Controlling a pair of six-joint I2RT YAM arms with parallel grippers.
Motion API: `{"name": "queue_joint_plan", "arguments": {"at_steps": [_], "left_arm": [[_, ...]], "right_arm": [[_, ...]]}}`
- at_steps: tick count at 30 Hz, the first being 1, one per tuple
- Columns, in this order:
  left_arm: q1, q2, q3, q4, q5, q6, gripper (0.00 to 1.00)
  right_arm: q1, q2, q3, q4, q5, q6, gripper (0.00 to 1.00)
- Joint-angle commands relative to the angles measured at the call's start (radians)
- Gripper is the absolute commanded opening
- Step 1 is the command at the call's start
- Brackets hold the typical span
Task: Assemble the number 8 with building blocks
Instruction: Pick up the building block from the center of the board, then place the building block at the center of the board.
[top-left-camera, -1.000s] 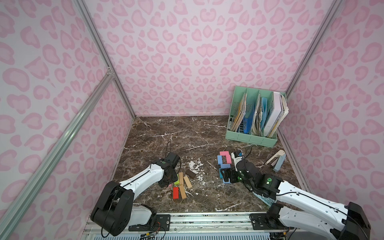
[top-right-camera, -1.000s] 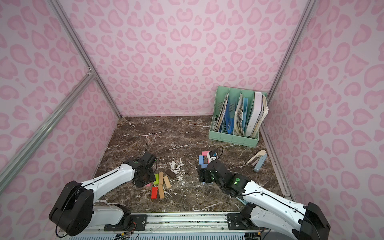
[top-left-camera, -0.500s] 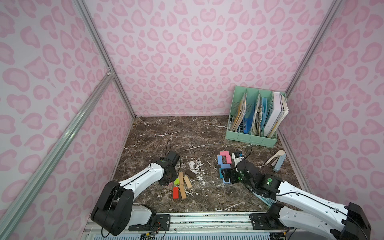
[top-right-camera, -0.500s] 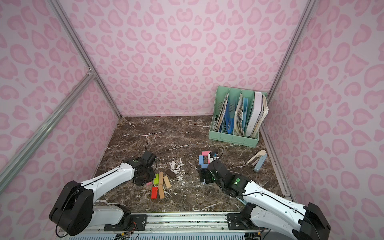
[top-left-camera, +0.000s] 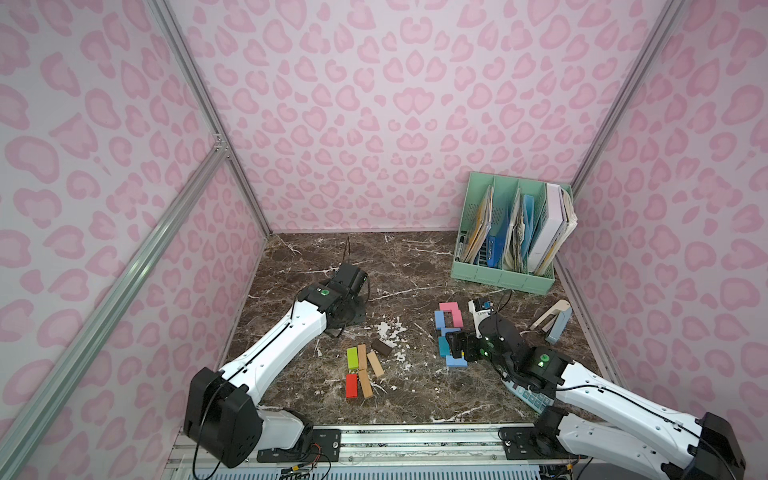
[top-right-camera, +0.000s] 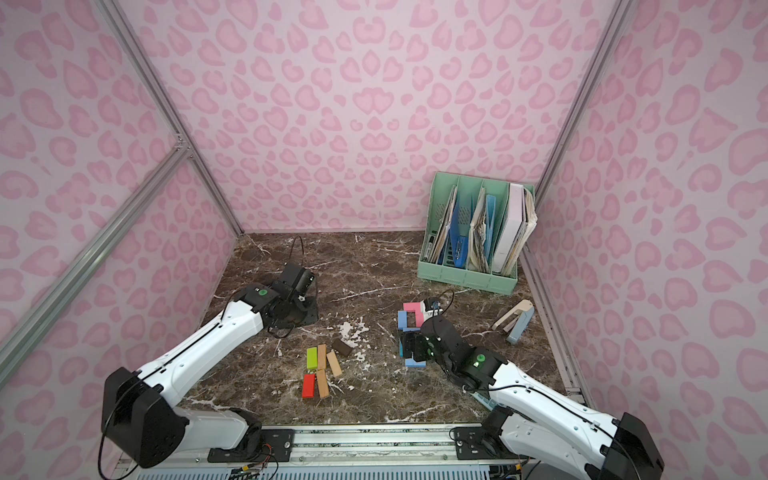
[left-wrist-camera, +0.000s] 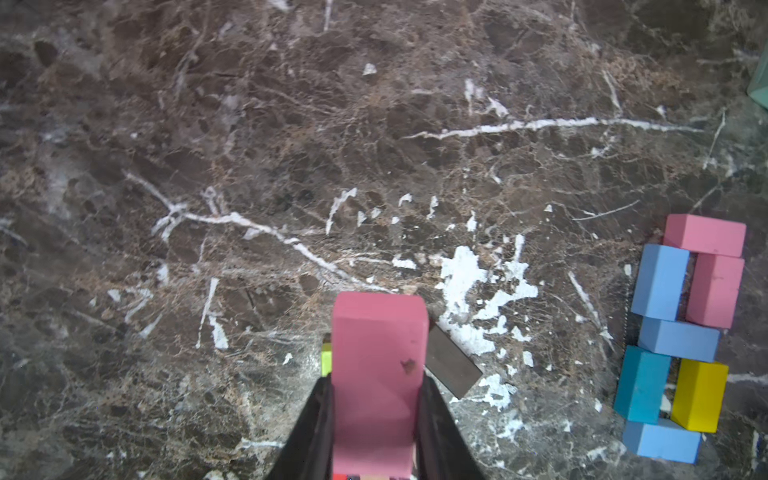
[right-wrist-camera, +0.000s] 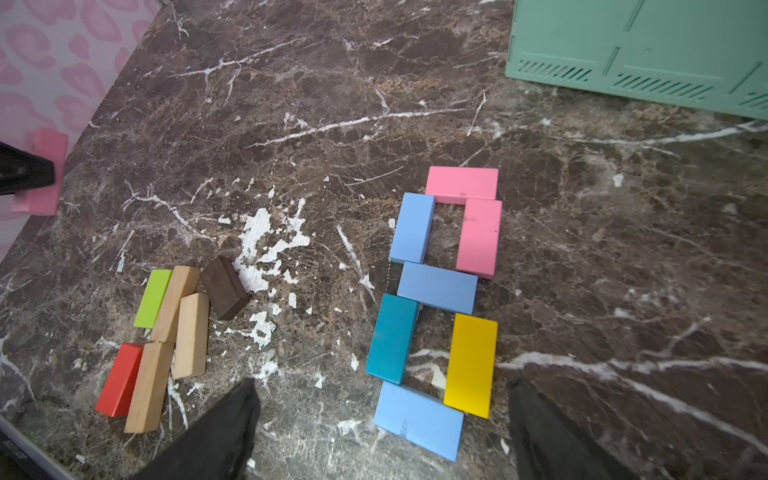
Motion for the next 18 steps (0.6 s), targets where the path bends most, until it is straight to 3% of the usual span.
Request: {"name": "queue_joint_plan", "arguments": {"at_steps": [1,9,18], "left_arm": [[-0.028,0.109,0.087,-0.034,0.051,0.093,0.21],[-0.136,0.486,0.376,-0.103,0.071,0.204,0.20],[-0.148,0.665,0.465,-0.078,0.090,0.177,0.20]], "right_arm": [[-0.008,-0.003,0.018,-0.010,0.003,-0.013,0.95],[-0.023,-0.030,0.012,-0.043,0.006,-0.002,0.94],[-0.038,-0.062,-0.013,-0.043,-0.016,-0.008,0.95]]}}
